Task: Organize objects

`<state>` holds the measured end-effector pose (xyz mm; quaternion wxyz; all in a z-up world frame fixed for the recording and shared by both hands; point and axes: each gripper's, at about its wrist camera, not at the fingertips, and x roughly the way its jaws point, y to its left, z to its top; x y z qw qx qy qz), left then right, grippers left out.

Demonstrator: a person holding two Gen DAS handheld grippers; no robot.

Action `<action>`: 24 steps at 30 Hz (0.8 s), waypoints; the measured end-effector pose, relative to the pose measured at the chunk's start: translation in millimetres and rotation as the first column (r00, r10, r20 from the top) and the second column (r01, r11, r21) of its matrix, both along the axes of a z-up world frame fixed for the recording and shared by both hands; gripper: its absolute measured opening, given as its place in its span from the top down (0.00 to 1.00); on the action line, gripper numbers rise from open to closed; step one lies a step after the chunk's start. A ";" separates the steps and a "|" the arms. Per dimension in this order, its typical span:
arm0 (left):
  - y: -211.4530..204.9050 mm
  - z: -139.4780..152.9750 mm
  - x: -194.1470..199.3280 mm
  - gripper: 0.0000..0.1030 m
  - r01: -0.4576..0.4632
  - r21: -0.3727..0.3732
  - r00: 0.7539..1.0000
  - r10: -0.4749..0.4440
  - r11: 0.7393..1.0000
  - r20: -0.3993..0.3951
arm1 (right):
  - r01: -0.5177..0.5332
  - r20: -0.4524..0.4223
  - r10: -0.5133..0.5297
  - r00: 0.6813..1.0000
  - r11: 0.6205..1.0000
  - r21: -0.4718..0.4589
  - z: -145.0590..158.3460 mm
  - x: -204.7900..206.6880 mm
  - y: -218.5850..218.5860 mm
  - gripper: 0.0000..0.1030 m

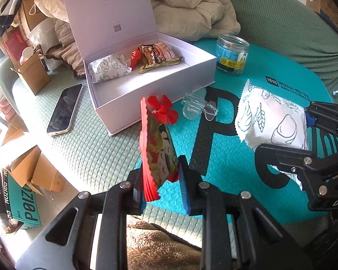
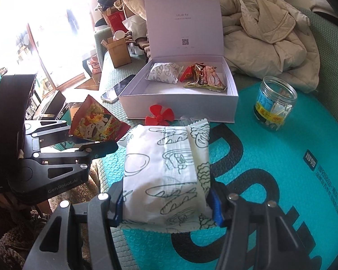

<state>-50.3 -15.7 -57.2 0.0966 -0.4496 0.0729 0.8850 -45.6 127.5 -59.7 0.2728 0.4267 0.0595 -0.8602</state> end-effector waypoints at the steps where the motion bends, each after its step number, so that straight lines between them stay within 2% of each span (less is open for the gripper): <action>1: -1.7 1.3 0.3 0.79 -0.004 0.001 1.000 0.004 1.000 -0.002 | -0.001 0.001 0.001 1.000 1.000 0.002 1.2 -0.4 -1.4 0.43; 6: -15.0 10.6 -0.9 0.79 -0.024 0.034 1.000 0.024 0.999 -0.003 | -0.027 -0.013 0.028 1.000 0.999 0.035 5.3 2.0 -13.6 0.43; 24: -50.1 41.6 -2.3 0.79 -0.083 0.017 0.995 0.084 0.996 -0.046 | -0.104 -0.081 0.107 0.991 0.994 0.037 39.5 -5.6 -44.3 0.43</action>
